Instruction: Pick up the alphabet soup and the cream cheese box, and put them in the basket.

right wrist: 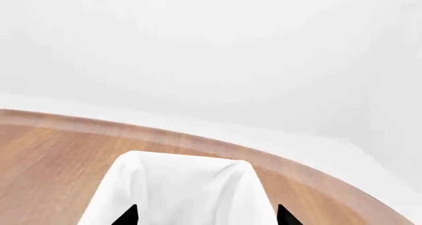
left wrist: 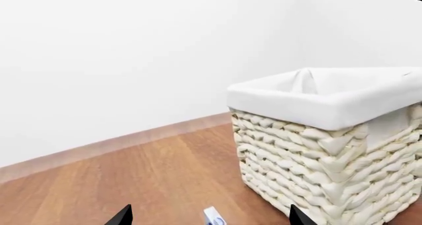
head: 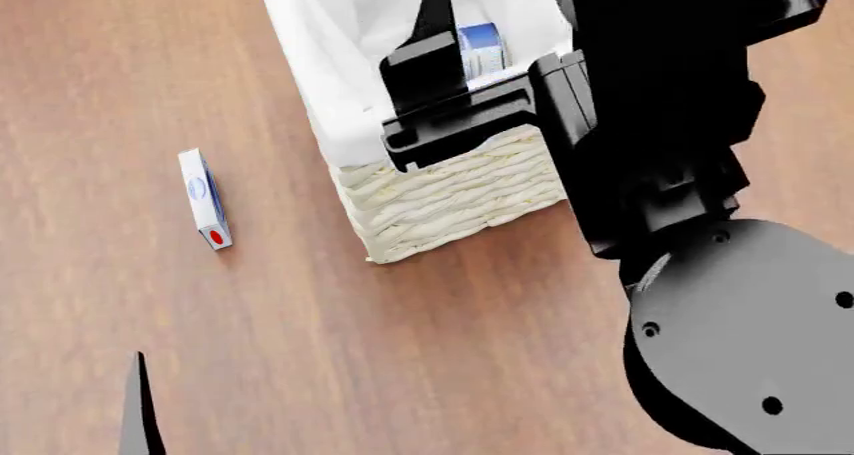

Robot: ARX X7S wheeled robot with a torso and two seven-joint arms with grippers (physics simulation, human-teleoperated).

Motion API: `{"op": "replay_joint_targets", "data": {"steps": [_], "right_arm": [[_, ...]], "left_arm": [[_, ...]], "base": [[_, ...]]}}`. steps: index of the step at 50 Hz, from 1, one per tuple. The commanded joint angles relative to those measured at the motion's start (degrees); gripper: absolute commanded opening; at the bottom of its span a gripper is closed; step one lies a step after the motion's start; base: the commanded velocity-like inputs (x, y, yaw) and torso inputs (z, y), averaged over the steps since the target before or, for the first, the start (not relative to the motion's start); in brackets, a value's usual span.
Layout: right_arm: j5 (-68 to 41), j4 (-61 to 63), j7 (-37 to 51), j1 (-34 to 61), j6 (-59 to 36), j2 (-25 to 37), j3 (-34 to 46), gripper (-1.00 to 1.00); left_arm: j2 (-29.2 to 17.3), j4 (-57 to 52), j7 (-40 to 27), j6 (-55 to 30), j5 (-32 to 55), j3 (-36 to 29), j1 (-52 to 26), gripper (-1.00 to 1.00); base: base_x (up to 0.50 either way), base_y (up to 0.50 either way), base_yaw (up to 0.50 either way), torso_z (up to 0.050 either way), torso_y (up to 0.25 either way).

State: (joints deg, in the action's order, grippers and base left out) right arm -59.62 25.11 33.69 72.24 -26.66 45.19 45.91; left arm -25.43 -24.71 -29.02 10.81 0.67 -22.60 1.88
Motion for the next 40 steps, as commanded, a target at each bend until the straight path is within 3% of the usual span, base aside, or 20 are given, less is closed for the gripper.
{"op": "replay_joint_targets", "data": {"steps": [1,15,26,27,40], "right_arm": [[4.6,14.7,6.3,-11.3,6.0,8.5,-0.6,1.00],[10.5,20.2,10.9,-26.3,17.3,15.2,-0.2,1.00],[19.8,17.4,11.0,-33.7,24.0,14.4,2.2,1.00],[24.8,16.4,11.3,-35.4,24.9,13.7,3.6,1.00],[26.1,12.7,10.9,-39.2,29.3,12.2,4.6,1.00]], "left_arm": [[0.0,0.3,0.0,0.0,0.0,-0.3,-0.2,1.00],[-0.2,-0.2,0.0,-0.3,-0.4,-0.8,0.1,1.00],[0.1,-0.8,0.3,-1.2,-0.6,-1.6,-0.7,1.00],[0.1,-1.0,0.4,-1.4,-0.6,-1.6,-0.9,1.00],[0.7,-0.3,2.1,-3.7,1.7,-1.7,-4.8,1.00]], "base": [[0.00,0.00,0.00,0.000,0.000],[0.00,0.00,0.00,0.000,0.000],[0.00,0.00,0.00,0.000,0.000],[0.00,0.00,0.00,0.000,0.000],[0.00,0.00,0.00,0.000,0.000]]}}
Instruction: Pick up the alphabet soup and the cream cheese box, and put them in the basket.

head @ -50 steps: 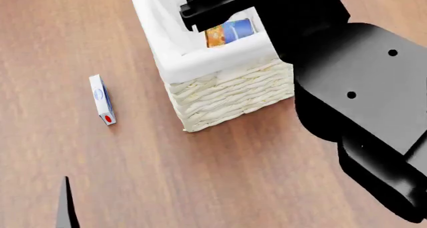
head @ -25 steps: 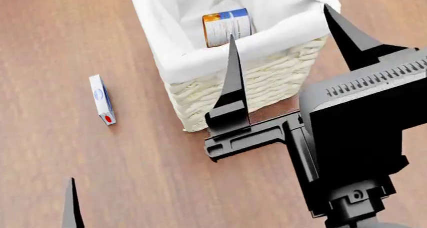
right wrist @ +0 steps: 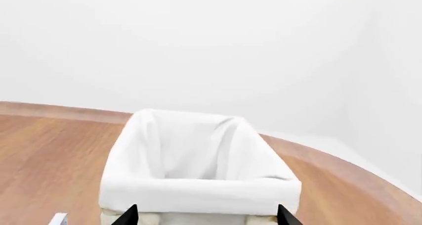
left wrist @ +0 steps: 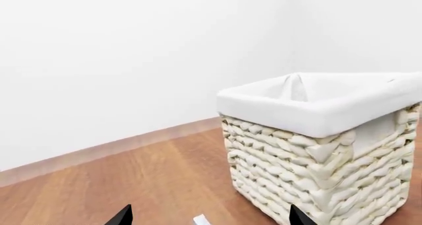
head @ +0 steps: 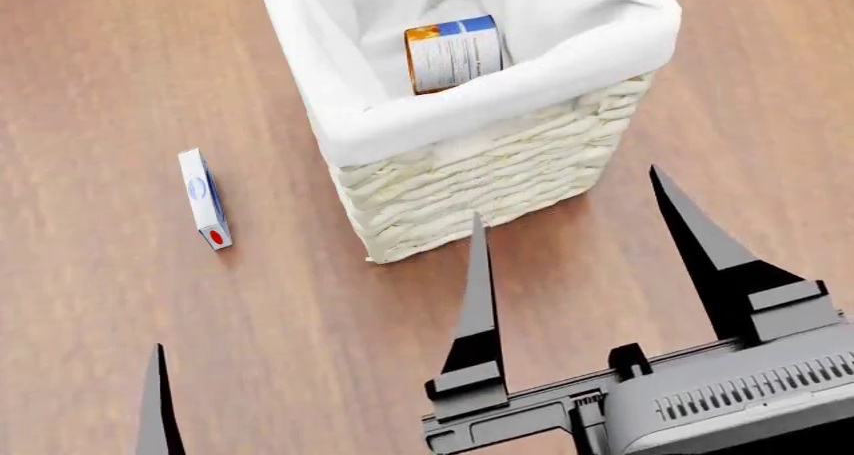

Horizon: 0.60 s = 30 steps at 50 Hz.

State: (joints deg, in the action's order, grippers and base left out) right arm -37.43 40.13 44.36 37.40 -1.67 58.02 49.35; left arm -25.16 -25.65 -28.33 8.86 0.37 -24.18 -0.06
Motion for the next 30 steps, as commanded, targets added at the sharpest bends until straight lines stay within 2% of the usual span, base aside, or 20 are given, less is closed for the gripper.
{"op": "replay_joint_targets", "data": {"steps": [1,2,3,5,10,13,16,21,30], "right_arm": [[3.9,-2.5,0.2,-4.4,4.4,-0.8,1.1,1.00],[2.6,-1.9,0.2,-3.5,3.5,-0.6,0.7,1.00],[2.9,-2.0,0.1,-3.6,3.6,-0.7,0.8,1.00],[3.8,-2.9,0.0,-4.5,4.8,-1.1,1.1,1.00],[3.9,-3.2,0.0,-4.8,5.1,-1.3,1.2,1.00],[3.6,-2.9,0.0,-4.9,5.0,-1.3,1.2,1.00],[3.9,-2.6,0.1,-5.1,4.9,-1.2,1.4,1.00],[3.3,-2.6,0.0,-4.7,4.3,-1.3,1.2,1.00],[3.9,-2.7,-0.1,-5.2,4.4,-2.0,1.8,1.00]], "left_arm": [[0.6,1.0,1.8,-2.1,3.4,0.0,-3.3,1.00],[1.3,1.9,4.8,-0.9,12.0,1.5,-4.2,1.00],[1.4,2.6,5.4,-1.6,16.3,1.9,-5.1,1.00],[1.4,4.3,3.8,-3.6,11.5,1.5,-7.4,1.00],[2.7,11.5,6.3,-7.9,12.0,0.6,-15.1,1.00],[4.3,16.1,9.6,-6.2,15.4,0.7,-18.5,1.00],[5.9,22.9,11.6,-4.2,15.2,0.4,-22.7,1.00],[7.3,28.2,14.1,-2.8,17.5,1.0,-26.2,1.00],[8.1,29.6,16.2,-3.5,20.3,1.2,-29.3,1.00]], "base": [[0.00,0.00,0.00,0.000,0.000],[0.00,0.00,0.00,0.000,0.000],[0.00,0.00,0.00,0.000,0.000],[0.00,0.00,0.00,0.000,0.000],[0.00,0.00,0.00,0.000,0.000],[0.00,0.00,0.00,0.000,0.000],[0.00,0.00,0.00,0.000,0.000],[0.00,0.00,0.00,0.000,0.000],[0.00,0.00,0.00,0.000,0.000]]}}
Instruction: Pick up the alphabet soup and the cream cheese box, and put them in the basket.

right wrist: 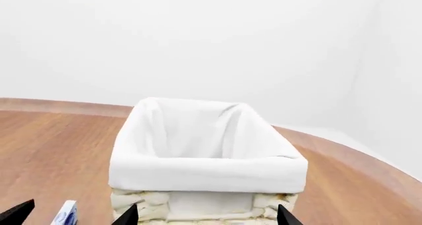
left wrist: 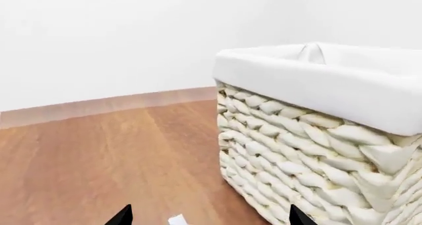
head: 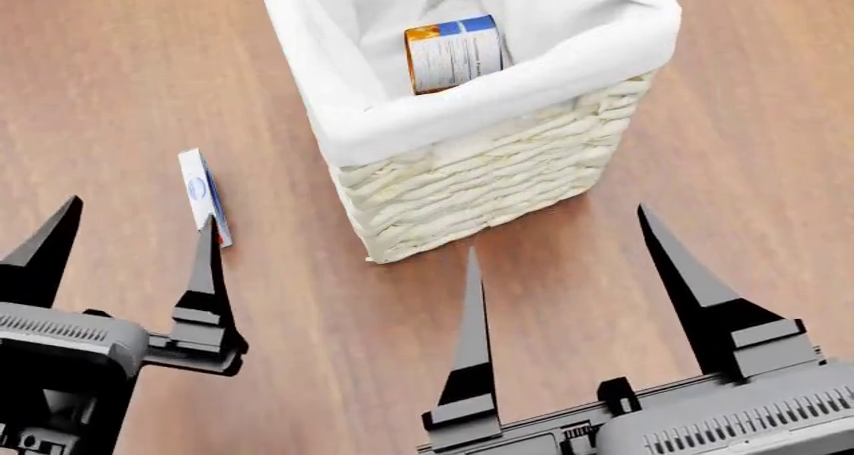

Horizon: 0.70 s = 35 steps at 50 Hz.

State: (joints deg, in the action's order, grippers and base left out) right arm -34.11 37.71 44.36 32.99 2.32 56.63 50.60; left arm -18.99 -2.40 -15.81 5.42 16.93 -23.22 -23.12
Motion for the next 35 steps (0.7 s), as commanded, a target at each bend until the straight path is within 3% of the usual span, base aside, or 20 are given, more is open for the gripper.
{"op": "replay_joint_targets", "data": {"steps": [1,2,17,25,27,28,35], "right_arm": [[0.1,0.2,0.0,-0.5,-0.1,-0.4,0.4,1.00],[0.5,0.0,0.1,-0.9,0.3,-0.6,0.5,1.00],[0.3,0.1,0.1,-1.6,1.2,-0.4,0.3,1.00],[-0.9,1.5,0.4,-1.1,0.0,-0.3,0.3,1.00],[-0.4,1.1,0.3,-1.5,0.4,-0.4,0.4,1.00],[-0.8,1.2,0.3,-1.3,0.3,-0.5,0.3,1.00],[-0.6,0.6,0.3,-2.0,0.8,-0.6,0.4,1.00]], "left_arm": [[2.2,6.9,3.9,0.0,4.2,0.3,-6.4,1.00],[2.8,7.8,5.6,-0.5,7.5,1.0,-6.7,1.00],[6.7,21.0,8.5,2.9,6.8,1.1,-15.0,1.00],[10.7,39.2,11.9,8.3,6.0,1.6,-21.9,1.00],[11.8,46.1,9.9,13.3,1.9,0.8,-23.7,1.00],[13.2,51.0,12.8,14.2,4.3,2.0,-24.9,1.00],[17.2,73.3,15.9,24.2,3.5,2.8,-31.7,1.00]], "base": [[0.00,0.00,0.00,0.000,0.000],[0.00,0.00,0.00,0.000,0.000],[0.00,0.00,0.00,0.000,0.000],[0.00,0.00,0.00,0.000,0.000],[0.00,0.00,0.00,0.000,0.000],[0.00,0.00,0.00,0.000,0.000],[0.00,0.00,0.00,0.000,0.000]]}}
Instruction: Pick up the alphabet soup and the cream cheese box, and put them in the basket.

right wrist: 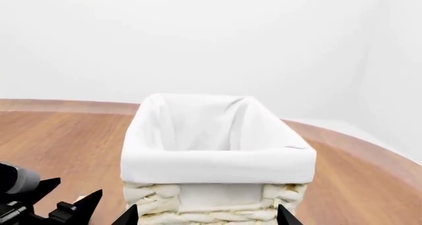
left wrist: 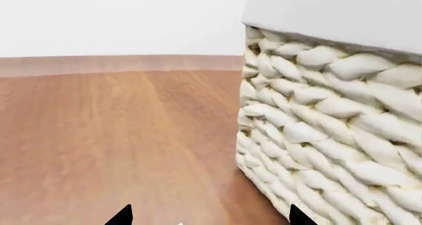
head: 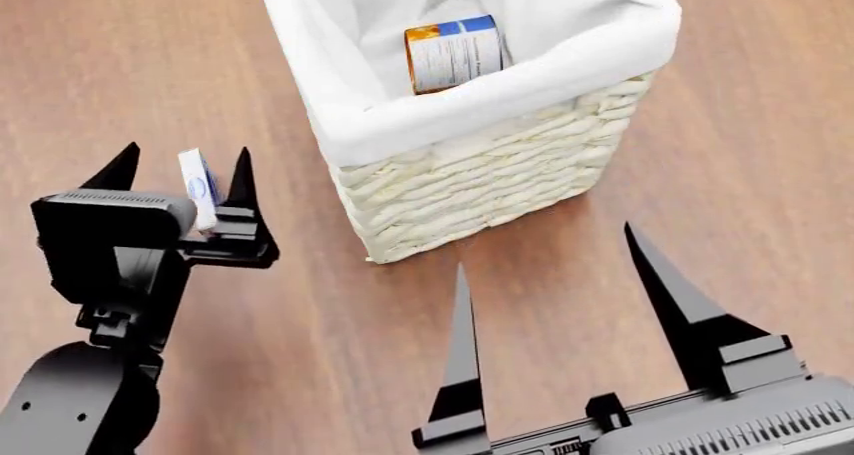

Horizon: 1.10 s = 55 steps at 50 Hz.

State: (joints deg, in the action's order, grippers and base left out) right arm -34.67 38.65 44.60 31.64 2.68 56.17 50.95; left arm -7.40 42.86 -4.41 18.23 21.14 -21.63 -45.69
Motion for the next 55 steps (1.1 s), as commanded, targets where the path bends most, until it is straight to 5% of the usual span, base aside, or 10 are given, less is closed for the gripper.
{"op": "replay_joint_targets", "data": {"steps": [1,26,27,42,47,55], "right_arm": [[-0.4,-0.1,0.1,-0.3,0.1,-0.1,0.0,1.00],[-0.4,0.5,0.5,-0.8,-0.6,-0.3,0.2,1.00],[-0.4,0.4,0.5,-0.9,-0.6,-0.4,0.2,1.00],[-0.5,-0.1,0.2,-1.5,0.3,-0.6,0.2,1.00],[0.8,-1.0,0.2,-2.9,2.0,-0.8,0.4,1.00],[0.1,-1.4,0.1,-2.4,2.2,-0.8,-0.2,1.00]], "left_arm": [[5.8,29.4,4.7,11.6,-0.6,1.3,-9.7,1.00],[6.4,32.1,6.0,9.2,-5.0,9.7,-9.5,1.00],[6.4,32.1,5.7,9.0,-5.3,10.1,-9.5,-1.00],[6.5,31.2,6.6,10.7,-8.7,13.1,-9.8,-1.00],[1.6,-10.0,0.9,-9.6,-9.1,10.6,1.7,-1.00],[-2.2,-34.4,-1.6,-22.5,-4.4,12.3,2.9,-1.00]], "base": [[0.00,0.00,0.00,0.000,0.000],[0.00,0.00,0.00,0.000,0.000],[0.00,0.00,0.00,0.000,0.000],[0.00,0.00,0.00,0.000,0.000],[0.00,0.00,0.00,0.000,0.000],[0.00,0.00,0.00,0.000,0.000]]}}
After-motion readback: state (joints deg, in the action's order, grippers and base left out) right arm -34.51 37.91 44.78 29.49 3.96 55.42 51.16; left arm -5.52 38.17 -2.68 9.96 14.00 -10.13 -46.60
